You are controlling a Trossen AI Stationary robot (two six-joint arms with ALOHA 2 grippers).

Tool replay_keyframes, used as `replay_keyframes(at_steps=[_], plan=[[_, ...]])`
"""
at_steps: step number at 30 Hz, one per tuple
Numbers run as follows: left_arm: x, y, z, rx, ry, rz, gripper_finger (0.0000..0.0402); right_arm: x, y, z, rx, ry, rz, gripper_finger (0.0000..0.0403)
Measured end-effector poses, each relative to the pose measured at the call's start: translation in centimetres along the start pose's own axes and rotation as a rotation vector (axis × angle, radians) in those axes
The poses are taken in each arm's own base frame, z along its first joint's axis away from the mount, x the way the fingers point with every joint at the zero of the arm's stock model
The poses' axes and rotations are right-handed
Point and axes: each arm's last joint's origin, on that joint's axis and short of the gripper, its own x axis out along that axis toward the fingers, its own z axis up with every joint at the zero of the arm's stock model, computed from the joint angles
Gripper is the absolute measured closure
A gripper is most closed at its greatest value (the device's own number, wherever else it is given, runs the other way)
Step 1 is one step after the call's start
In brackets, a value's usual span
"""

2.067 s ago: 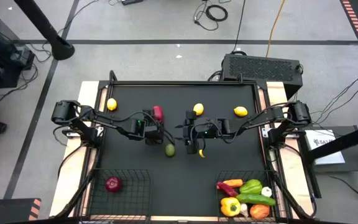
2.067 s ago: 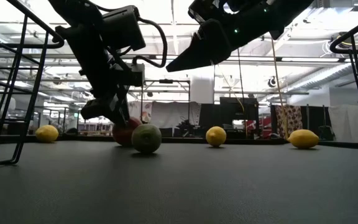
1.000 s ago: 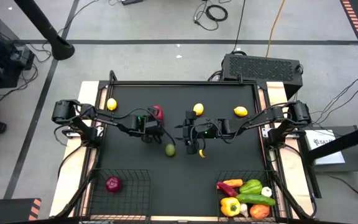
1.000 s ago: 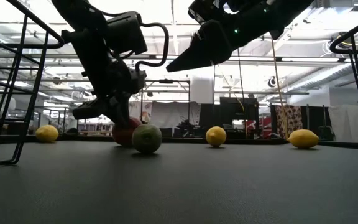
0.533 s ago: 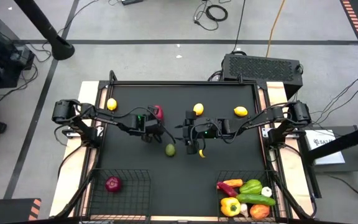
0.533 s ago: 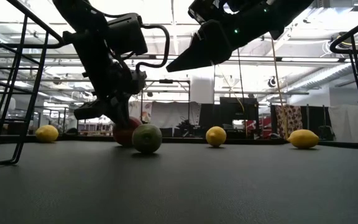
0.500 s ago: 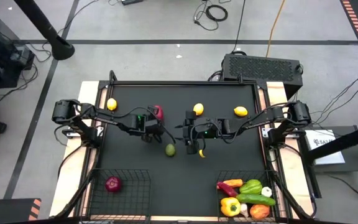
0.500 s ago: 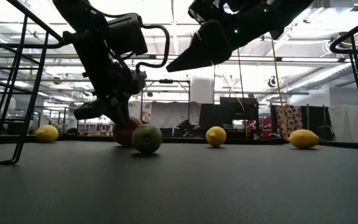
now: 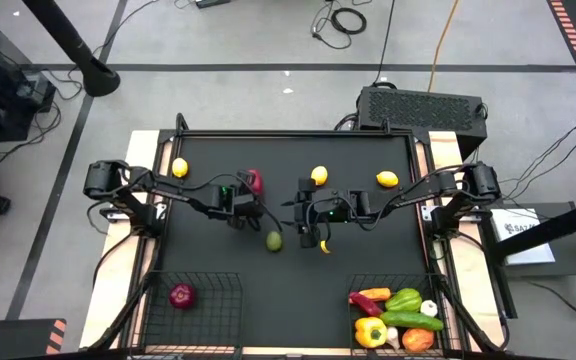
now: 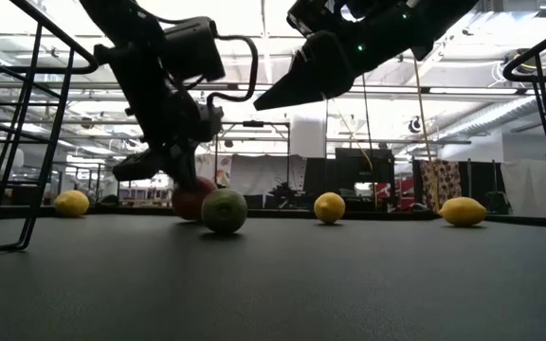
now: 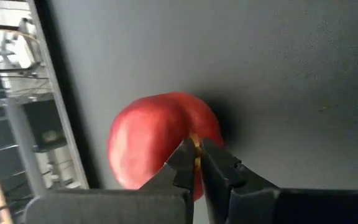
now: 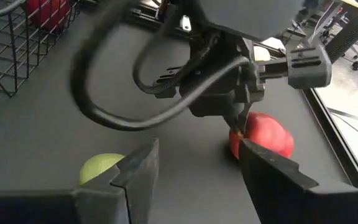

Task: Sort produce into baskets
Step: Put the red apple into the left wire basket

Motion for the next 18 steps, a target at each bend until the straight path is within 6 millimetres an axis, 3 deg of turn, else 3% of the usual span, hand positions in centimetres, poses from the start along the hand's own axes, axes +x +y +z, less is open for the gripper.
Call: replay_keyframes(at_steps=[8,18], plan=[[-4.2,1.3,1.4,-0.064,-0.079,0.029,0.0393,-0.6,-0.1,0.0,-0.005,0.032,0.003,0.0190],[-12.4,4.4,-0.3,-0.407,-0.225,-0.241,0.0394,-4.7,-1.3,1.3,0.014,0.104,-0.059,0.0190]])
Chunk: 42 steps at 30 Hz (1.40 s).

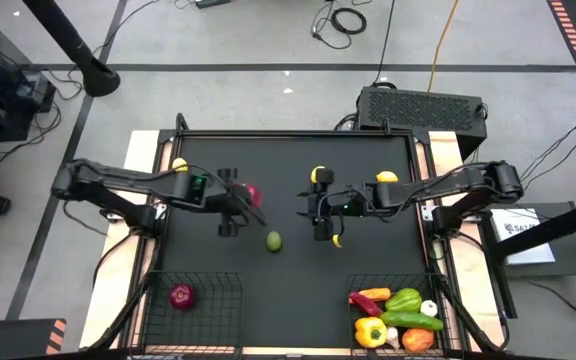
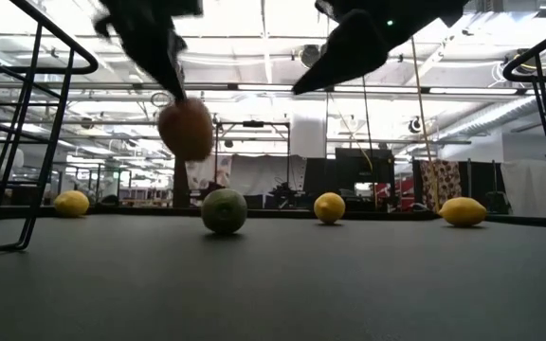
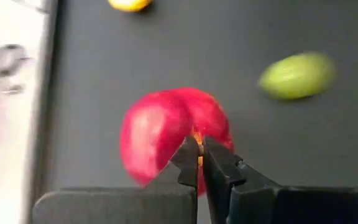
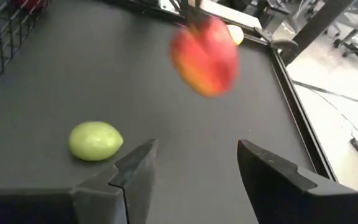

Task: Sort produce into baskets
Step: Put the red apple into the left wire basket

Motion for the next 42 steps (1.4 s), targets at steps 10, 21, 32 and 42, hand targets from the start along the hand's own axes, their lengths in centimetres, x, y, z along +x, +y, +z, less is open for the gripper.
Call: replay_keyframes(at_steps=[10,21,32,42], plan=[[-9.1,-2.0,-1.0,-0.199,-0.168,-0.481,0.0394,-2.0,0.1,-0.8,0.021,0.131,0.042,0.0190],[-11.5,-9.2,-1.3,-0.239,-0.063,-0.802,0.0394,-2.1,0.6,-0.9,0.021,0.147,0.058,0.0190],[-6.9,-16.4,-1.2,-0.009,0.063,-0.629,0.0386,-2.1,0.6,-0.9,0.054,0.148,0.054,0.0190],[-2.8,-19.4,-1.5,0.080,0.166,-0.507,0.0382,-2.1,0.6,-0.9,0.099,0.149,0.045,0.0190]])
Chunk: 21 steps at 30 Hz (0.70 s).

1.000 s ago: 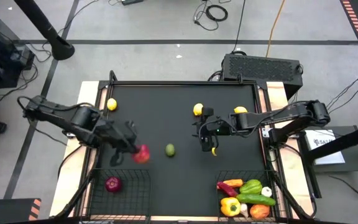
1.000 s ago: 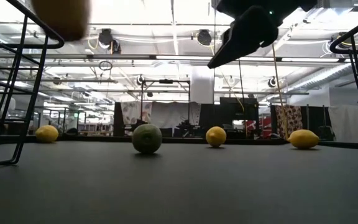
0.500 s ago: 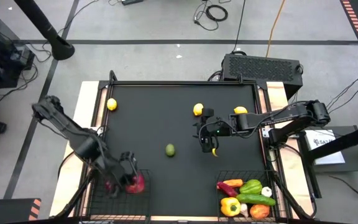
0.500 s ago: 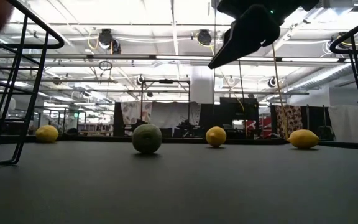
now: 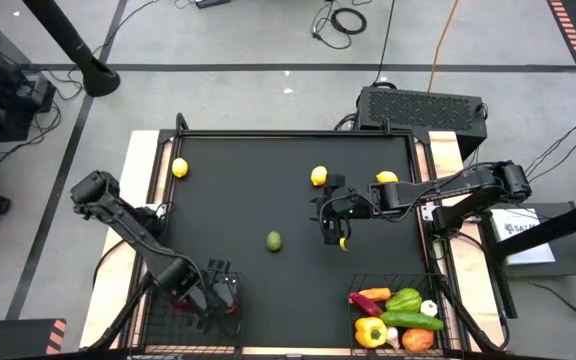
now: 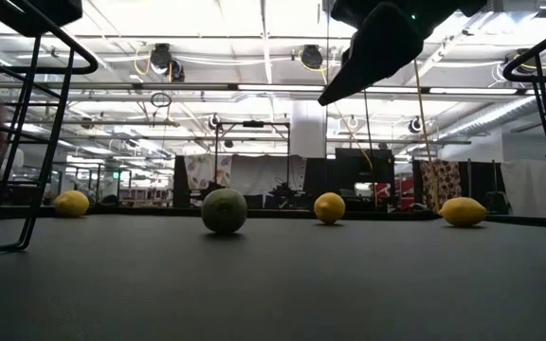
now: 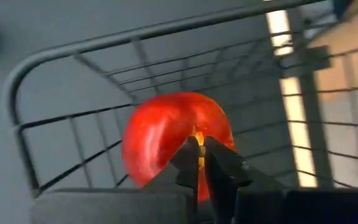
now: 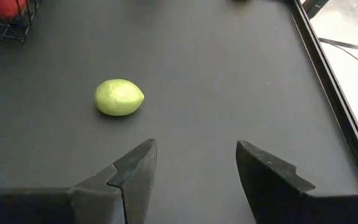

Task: Sort produce into baskets
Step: Put the red apple into the left wire basket, then put the center yellow lemon into the left wire basket

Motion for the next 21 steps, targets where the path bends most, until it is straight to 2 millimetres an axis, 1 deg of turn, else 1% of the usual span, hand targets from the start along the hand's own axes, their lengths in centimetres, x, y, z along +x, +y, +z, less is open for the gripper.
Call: replay_keyframes(at_steps=[2,4,7,11,13,15,17,19,21], plan=[[0.1,0.2,0.0,-0.041,-0.007,0.045,0.0371,0.0,0.0,0.0,0.001,0.000,0.000,0.0190],[0.1,0.6,0.2,-0.111,-0.033,0.089,0.0350,0.0,0.0,0.0,0.005,0.000,0.000,0.0190],[-0.2,0.9,0.3,-0.163,-0.049,0.095,0.0302,0.0,-0.1,0.0,0.024,0.001,-0.003,0.0190],[-0.2,0.8,0.3,-0.154,-0.049,0.090,0.0238,0.1,-0.5,-0.1,0.035,0.013,-0.014,0.0190],[-0.3,0.8,0.3,-0.155,-0.052,0.087,0.0215,0.1,-0.8,-0.2,0.039,0.022,-0.027,0.0190],[-0.6,1.0,0.3,-0.161,-0.052,0.077,0.0201,0.2,-1.3,-0.3,0.046,0.028,-0.069,0.0190],[-1.1,1.0,0.6,-0.166,-0.055,0.061,0.0198,0.3,-2.0,-0.3,0.058,0.034,-0.126,0.0190],[-2.1,0.9,1.0,-0.169,-0.080,0.070,0.0198,0.6,-3.2,-0.5,0.075,0.046,-0.180,0.0190],[-3.1,0.9,1.7,-0.165,-0.145,0.116,0.0199,1.1,-4.8,-0.8,0.099,0.059,-0.216,0.0190]])
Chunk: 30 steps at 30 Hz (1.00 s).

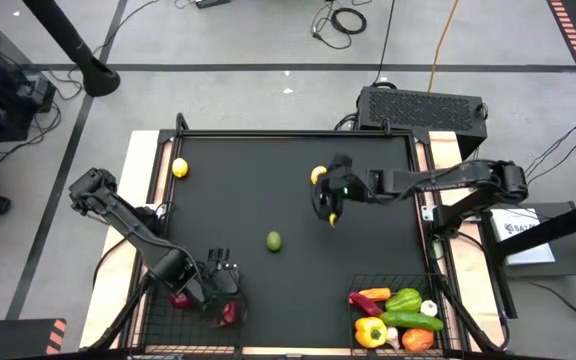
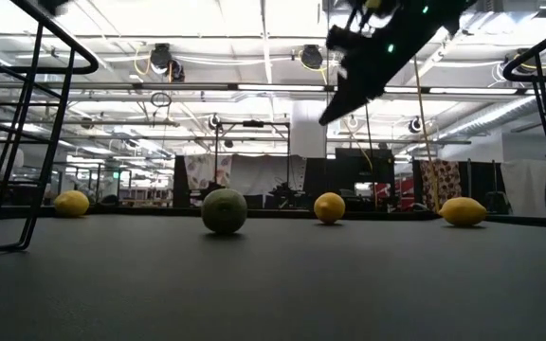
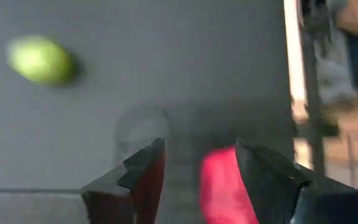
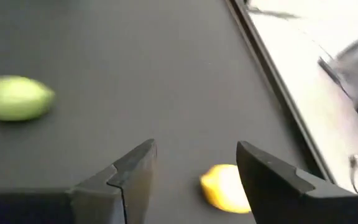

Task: Sort produce into baskets
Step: Put the center yellow lemon into the left wire basket

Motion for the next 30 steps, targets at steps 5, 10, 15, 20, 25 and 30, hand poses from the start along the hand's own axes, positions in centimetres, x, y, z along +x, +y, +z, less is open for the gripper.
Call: replay_keyframes(at_steps=[5,10,15,20,25,30], plan=[[-1.5,0.4,1.6,0.094,-0.214,0.259,0.0199,2.1,-4.1,-1.1,0.002,0.083,-0.005,0.0166],[-2.0,1.6,2.0,0.173,-0.386,0.658,0.0199,3.8,-6.3,-1.7,-0.057,0.191,0.049,0.0108],[-2.2,2.8,2.7,0.191,-0.431,0.837,0.0199,6.5,-7.3,-1.3,-0.056,0.288,0.031,0.0079],[-1.9,3.4,3.0,0.170,-0.398,0.796,0.0199,9.0,-7.2,-1.5,-0.151,0.398,0.079,0.0078],[-1.8,3.4,3.0,0.161,-0.386,0.768,0.0199,9.8,-6.3,-1.4,-0.276,0.536,0.189,0.0078],[-1.8,3.4,3.0,0.169,-0.382,0.769,0.0199,10.4,-6.4,-1.3,-0.375,0.565,0.174,0.0078]])
